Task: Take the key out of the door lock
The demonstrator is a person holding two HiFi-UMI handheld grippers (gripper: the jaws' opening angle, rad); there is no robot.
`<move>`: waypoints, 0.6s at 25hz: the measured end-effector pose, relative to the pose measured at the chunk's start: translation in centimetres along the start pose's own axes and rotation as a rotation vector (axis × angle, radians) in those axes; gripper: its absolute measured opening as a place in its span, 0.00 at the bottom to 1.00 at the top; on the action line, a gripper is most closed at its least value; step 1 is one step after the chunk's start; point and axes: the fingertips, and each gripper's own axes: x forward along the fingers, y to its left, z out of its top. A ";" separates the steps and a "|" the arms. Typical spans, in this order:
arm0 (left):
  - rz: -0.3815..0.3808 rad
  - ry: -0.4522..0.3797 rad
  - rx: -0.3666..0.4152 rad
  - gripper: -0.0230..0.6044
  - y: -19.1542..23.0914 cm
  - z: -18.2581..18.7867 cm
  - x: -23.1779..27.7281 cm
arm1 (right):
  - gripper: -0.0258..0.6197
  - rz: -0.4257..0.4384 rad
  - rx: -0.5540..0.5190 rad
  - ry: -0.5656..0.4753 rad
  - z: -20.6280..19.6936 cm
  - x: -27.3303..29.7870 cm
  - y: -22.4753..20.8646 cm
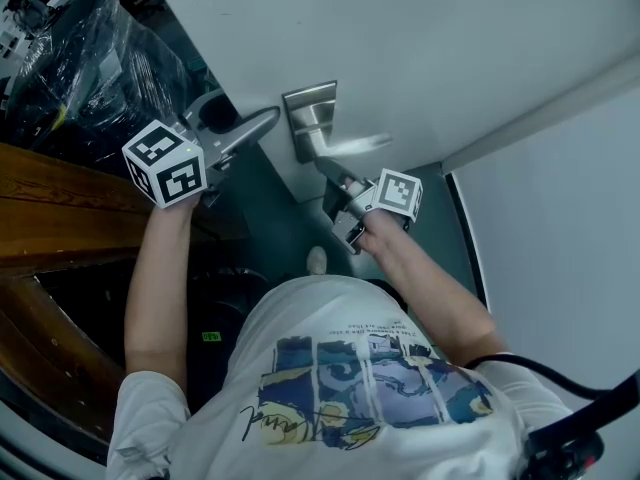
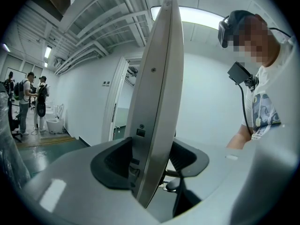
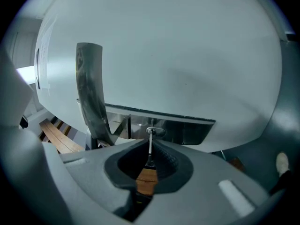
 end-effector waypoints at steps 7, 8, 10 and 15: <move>-0.001 0.001 -0.003 0.43 -0.1 0.0 0.0 | 0.08 -0.012 0.073 -0.047 0.0 -0.1 0.1; -0.002 0.001 -0.003 0.43 -0.1 0.0 0.0 | 0.08 -0.015 0.076 -0.053 0.0 -0.2 0.1; -0.002 0.001 -0.003 0.42 -0.2 0.0 0.0 | 0.08 -0.021 0.079 -0.060 -0.1 -0.2 0.2; 0.000 -0.005 -0.018 0.42 -0.2 0.1 0.0 | 0.08 -0.032 0.064 -0.077 -0.1 -0.4 0.2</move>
